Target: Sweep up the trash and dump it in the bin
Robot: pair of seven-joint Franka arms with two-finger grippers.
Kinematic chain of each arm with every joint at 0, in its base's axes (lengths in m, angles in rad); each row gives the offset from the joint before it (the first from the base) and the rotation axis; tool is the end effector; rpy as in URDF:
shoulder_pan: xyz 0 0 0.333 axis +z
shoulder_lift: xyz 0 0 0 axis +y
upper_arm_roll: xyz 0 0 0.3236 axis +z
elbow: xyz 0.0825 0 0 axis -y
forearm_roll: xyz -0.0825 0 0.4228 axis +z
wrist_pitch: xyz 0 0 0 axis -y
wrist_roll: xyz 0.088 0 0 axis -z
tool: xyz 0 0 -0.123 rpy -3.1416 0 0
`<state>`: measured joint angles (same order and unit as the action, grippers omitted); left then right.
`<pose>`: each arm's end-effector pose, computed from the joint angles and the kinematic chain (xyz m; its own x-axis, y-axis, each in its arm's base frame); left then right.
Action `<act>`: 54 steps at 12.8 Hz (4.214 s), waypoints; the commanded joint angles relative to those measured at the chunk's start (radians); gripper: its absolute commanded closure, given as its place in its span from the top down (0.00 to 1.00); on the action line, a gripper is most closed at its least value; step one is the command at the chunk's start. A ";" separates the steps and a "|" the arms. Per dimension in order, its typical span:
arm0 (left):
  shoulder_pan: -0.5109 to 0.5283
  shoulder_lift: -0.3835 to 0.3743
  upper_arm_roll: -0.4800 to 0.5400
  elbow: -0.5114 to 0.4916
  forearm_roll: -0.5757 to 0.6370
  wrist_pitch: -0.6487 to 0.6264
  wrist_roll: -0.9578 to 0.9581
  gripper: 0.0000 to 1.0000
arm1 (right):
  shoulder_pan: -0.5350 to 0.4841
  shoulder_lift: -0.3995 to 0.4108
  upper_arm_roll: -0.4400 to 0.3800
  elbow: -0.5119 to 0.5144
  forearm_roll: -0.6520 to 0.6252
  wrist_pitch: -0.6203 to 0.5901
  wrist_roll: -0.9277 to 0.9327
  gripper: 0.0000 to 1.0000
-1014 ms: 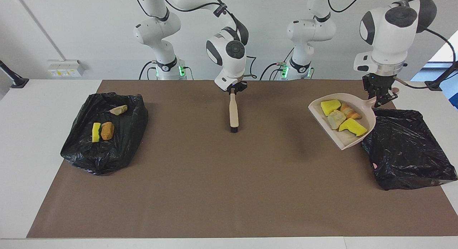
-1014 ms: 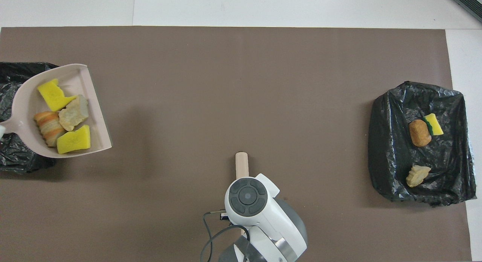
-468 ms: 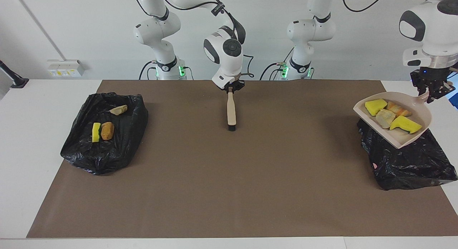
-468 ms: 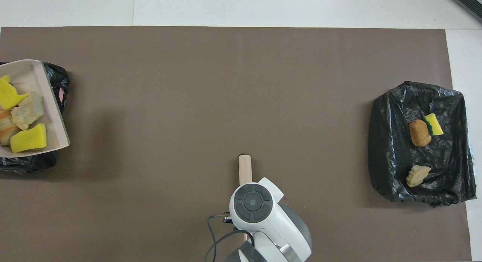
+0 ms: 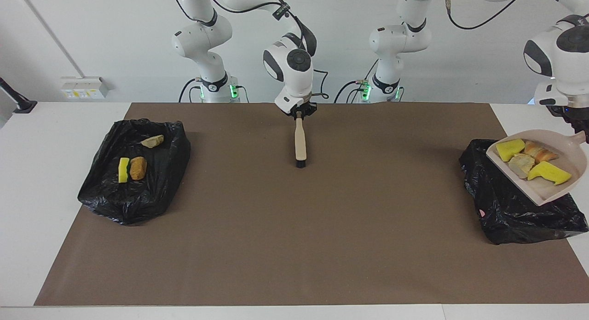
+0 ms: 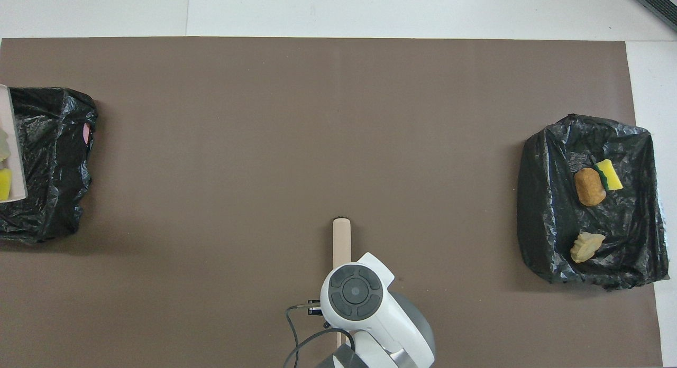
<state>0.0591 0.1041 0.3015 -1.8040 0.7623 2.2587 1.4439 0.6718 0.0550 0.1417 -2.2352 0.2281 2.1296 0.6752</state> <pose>0.6194 0.2554 0.5130 0.1596 -0.7447 -0.6480 -0.9676 0.0121 -0.2522 0.3619 0.4020 0.3011 0.9697 0.0058 -0.2443 -0.0021 -0.9995 -0.0321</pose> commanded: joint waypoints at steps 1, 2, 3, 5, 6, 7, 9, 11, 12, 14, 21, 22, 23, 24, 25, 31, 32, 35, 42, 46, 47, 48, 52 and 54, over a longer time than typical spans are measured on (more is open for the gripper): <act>0.027 0.057 -0.005 0.045 0.141 0.044 0.012 0.00 | -0.001 0.012 -0.001 0.011 0.019 0.026 -0.040 1.00; 0.025 0.059 -0.005 0.051 0.172 0.035 0.012 0.00 | -0.003 0.020 -0.002 0.023 0.017 0.027 -0.040 1.00; 0.022 0.062 -0.007 0.060 0.207 0.018 0.015 0.00 | -0.003 0.031 -0.002 0.040 0.011 0.027 -0.039 1.00; 0.011 0.075 -0.016 0.107 0.319 -0.088 0.013 0.00 | -0.009 0.046 -0.004 0.077 -0.004 0.027 -0.037 1.00; -0.002 0.086 -0.019 0.133 0.374 -0.123 0.013 0.00 | -0.015 0.048 -0.007 0.094 -0.019 0.027 -0.042 1.00; -0.010 0.092 -0.021 0.155 0.402 -0.152 0.015 0.00 | -0.027 0.048 -0.010 0.106 -0.050 0.029 -0.042 1.00; -0.015 0.092 -0.021 0.195 0.404 -0.186 0.016 0.00 | -0.086 0.048 -0.010 0.135 -0.133 0.047 -0.043 1.00; -0.015 0.080 -0.053 0.216 0.384 -0.237 0.019 0.00 | -0.153 0.049 -0.008 0.164 -0.203 0.055 -0.066 1.00; -0.015 0.074 -0.083 0.216 0.371 -0.276 0.021 0.00 | -0.193 0.049 -0.008 0.178 -0.214 0.055 -0.107 1.00; -0.016 0.063 -0.155 0.218 0.289 -0.394 0.009 0.00 | -0.274 0.049 -0.010 0.212 -0.217 0.055 -0.215 1.00; -0.024 0.048 -0.330 0.216 -0.001 -0.649 -0.236 0.00 | -0.451 0.049 -0.008 0.458 -0.316 -0.110 -0.308 1.00; -0.024 0.045 -0.347 0.216 -0.067 -0.665 -0.291 0.00 | -0.474 0.049 -0.005 0.512 -0.316 -0.181 -0.334 1.00; -0.024 0.042 -0.349 0.213 -0.142 -0.676 -0.330 0.00 | -0.486 0.048 -0.007 0.544 -0.314 -0.235 -0.367 1.00; -0.027 0.042 -0.355 0.210 -0.197 -0.689 -0.371 0.00 | -0.492 0.039 -0.010 0.571 -0.313 -0.287 -0.390 1.00; -0.027 0.043 -0.381 0.207 -0.228 -0.703 -0.429 0.00 | -0.495 0.034 -0.011 0.600 -0.312 -0.337 -0.394 1.00; -0.059 0.080 -0.511 0.204 -0.442 -0.708 -0.897 0.00 | -0.526 -0.041 -0.039 0.684 -0.313 -0.479 -0.396 1.00; -0.062 0.097 -0.544 0.209 -0.460 -0.705 -0.977 0.00 | -0.537 -0.044 -0.040 0.686 -0.309 -0.500 -0.398 1.00; -0.091 0.169 -0.628 0.222 -0.471 -0.677 -1.236 0.00 | -0.580 -0.104 -0.076 0.684 -0.290 -0.549 -0.482 1.00; -0.166 0.304 -0.739 0.302 -0.474 -0.535 -1.677 0.00 | -0.590 -0.121 -0.128 0.675 -0.242 -0.577 -0.493 1.00; -0.197 0.367 -0.756 0.365 -0.533 -0.449 -1.894 0.00 | -0.664 -0.122 -0.131 0.672 -0.243 -0.600 -0.590 1.00; -0.203 0.394 -0.759 0.391 -0.558 -0.412 -1.991 0.00 | -0.690 -0.124 -0.131 0.666 -0.243 -0.603 -0.655 1.00; -0.208 0.413 -0.771 0.409 -0.569 -0.387 -2.037 0.00 | -0.689 -0.138 -0.148 0.646 -0.245 -0.603 -0.708 1.00; -0.263 0.445 -0.777 0.440 -0.571 -0.361 -2.047 0.00 | -0.606 -0.173 -0.260 0.592 -0.247 -0.602 -0.730 1.00; -0.304 0.483 -0.772 0.452 -0.561 -0.311 -2.048 0.00 | -0.606 -0.172 -0.260 0.594 -0.248 -0.599 -0.730 1.00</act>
<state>-0.2018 0.5391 -0.4835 -1.4012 0.2054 1.9163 -0.5918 0.0545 -0.0867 -0.1089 -1.6064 -0.0367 1.5284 -0.0397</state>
